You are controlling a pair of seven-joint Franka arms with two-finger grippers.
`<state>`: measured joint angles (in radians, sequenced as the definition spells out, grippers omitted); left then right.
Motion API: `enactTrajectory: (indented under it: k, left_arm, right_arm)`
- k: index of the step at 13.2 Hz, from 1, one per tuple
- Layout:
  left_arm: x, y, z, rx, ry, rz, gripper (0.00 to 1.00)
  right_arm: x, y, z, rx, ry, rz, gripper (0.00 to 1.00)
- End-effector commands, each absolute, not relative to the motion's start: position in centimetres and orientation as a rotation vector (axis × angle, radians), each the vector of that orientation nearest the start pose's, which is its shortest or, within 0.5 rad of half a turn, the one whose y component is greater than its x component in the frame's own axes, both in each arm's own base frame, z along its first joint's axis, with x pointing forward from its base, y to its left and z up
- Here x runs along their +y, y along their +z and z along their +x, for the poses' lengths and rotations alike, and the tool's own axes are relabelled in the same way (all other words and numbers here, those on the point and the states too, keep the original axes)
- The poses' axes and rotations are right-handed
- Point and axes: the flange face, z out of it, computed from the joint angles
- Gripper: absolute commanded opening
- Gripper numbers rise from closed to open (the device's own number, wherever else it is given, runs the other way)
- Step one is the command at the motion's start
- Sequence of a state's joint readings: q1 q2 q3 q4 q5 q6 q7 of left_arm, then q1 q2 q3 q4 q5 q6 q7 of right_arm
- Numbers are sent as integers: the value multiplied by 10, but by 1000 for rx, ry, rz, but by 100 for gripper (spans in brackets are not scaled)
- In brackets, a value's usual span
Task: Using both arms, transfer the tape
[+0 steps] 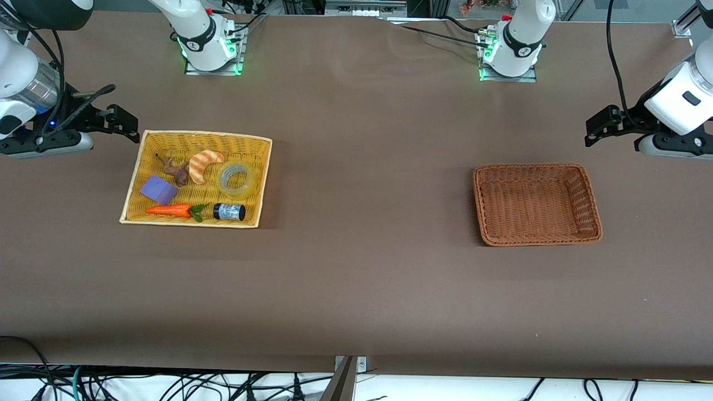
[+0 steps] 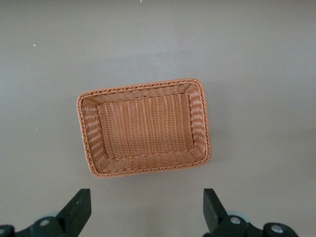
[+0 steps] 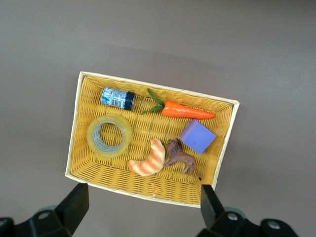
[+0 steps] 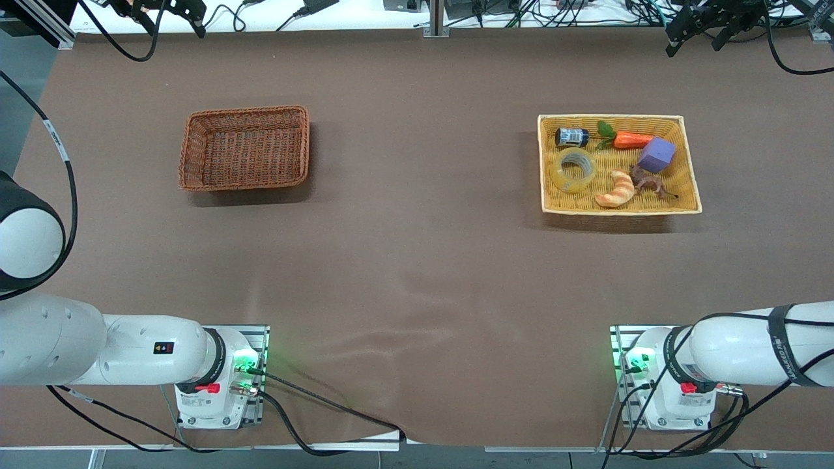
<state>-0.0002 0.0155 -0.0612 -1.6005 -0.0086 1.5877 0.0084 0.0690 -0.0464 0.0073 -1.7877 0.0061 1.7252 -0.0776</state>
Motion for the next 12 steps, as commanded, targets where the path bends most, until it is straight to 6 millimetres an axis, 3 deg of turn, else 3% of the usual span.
enactTrajectory:
  k: [1,12]
  left_arm:
    - [-34,610,561,147,51,-3138,100]
    - [-33,610,561,145,51,-3138,100]
  right_arm:
    - [42,569,544,-254,38,-3127,100]
    - [47,552,542,-249,77,-3127,100]
